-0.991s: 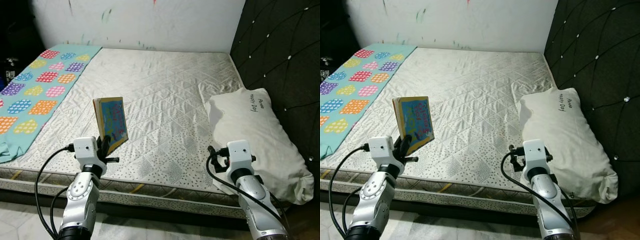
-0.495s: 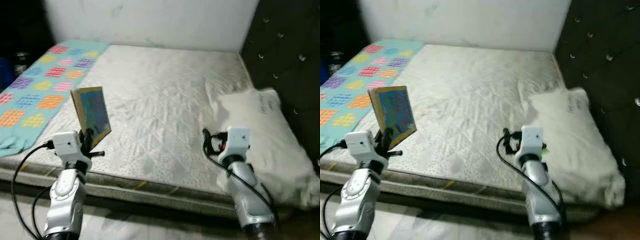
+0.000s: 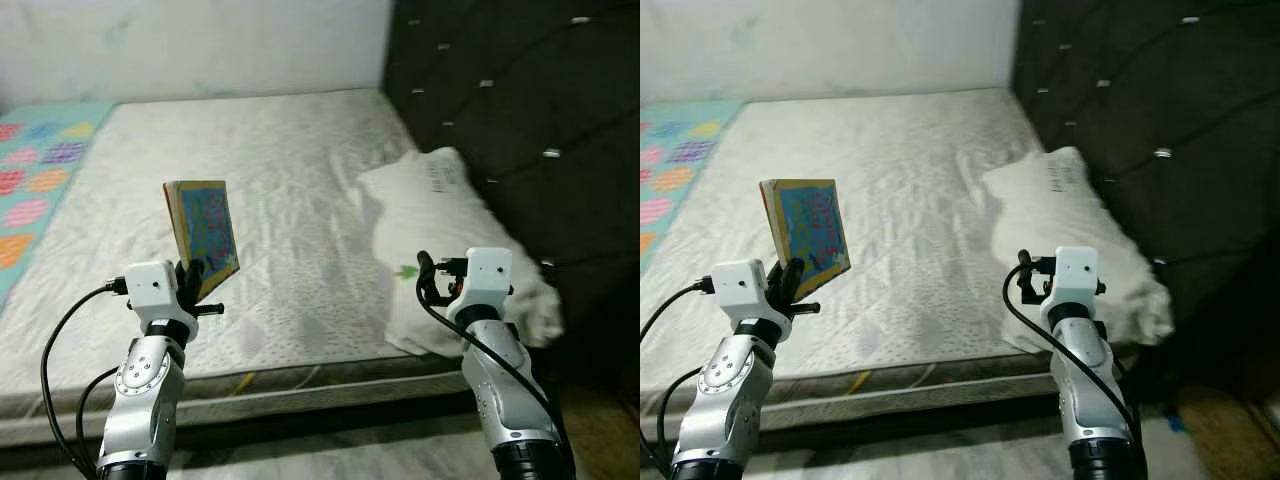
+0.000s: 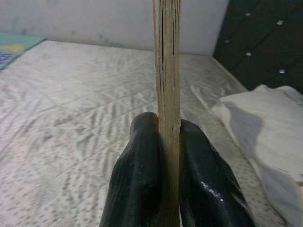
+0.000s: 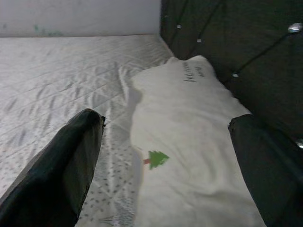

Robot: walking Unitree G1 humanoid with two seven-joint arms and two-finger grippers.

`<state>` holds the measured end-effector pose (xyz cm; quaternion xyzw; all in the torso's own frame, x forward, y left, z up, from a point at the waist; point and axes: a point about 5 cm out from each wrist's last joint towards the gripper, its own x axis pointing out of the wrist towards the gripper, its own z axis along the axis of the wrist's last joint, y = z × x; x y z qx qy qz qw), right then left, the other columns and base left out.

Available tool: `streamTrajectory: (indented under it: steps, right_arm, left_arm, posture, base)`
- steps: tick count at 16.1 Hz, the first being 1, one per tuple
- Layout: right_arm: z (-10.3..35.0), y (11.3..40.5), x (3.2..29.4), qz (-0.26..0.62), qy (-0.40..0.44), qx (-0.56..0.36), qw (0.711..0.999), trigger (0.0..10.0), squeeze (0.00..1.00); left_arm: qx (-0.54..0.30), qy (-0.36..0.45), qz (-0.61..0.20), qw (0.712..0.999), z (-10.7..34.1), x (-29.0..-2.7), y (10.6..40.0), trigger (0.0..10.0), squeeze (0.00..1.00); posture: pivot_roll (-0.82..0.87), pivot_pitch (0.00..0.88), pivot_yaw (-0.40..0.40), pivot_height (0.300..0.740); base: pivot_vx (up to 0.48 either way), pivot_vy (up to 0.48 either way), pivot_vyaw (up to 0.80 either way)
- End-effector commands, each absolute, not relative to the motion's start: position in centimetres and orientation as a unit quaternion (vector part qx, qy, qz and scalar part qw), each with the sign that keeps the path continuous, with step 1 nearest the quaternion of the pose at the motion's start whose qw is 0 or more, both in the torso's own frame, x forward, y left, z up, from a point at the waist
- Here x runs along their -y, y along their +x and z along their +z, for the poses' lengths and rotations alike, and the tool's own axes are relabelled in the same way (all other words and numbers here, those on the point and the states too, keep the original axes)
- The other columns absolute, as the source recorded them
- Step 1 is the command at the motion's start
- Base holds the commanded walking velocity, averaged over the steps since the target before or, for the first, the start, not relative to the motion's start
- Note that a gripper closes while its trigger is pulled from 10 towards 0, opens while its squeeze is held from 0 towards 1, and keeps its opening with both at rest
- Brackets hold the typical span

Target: Clean up the room

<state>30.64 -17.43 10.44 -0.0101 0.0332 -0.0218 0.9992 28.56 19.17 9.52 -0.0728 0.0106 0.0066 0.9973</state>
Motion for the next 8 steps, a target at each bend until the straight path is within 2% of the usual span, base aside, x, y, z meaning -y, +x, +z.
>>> streamTrajectory:
  steps: [1, 8]
  right_arm:
    - [10.59, 30.84, 17.27, -0.021, -0.004, -0.031, 0.999, 10.0, 0.00]
    - [10.70, 30.90, 17.47, -0.028, -0.006, -0.026, 0.999, 10.0, 0.00]
  left_arm:
    - [0.018, -0.067, 0.006, 0.998, 11.00, -19.47, 28.86, 10.0, 0.00]
    - [0.027, -0.070, -0.021, 0.997, 11.34, -19.02, 29.03, 10.0, 0.00]
  posture:
    - [0.04, 0.000, 0.049, 0.740]
    - [0.04, 0.000, 0.056, 0.740]
  base:
    - [0.000, 0.000, 0.00]
    - [0.000, 0.000, 0.00]
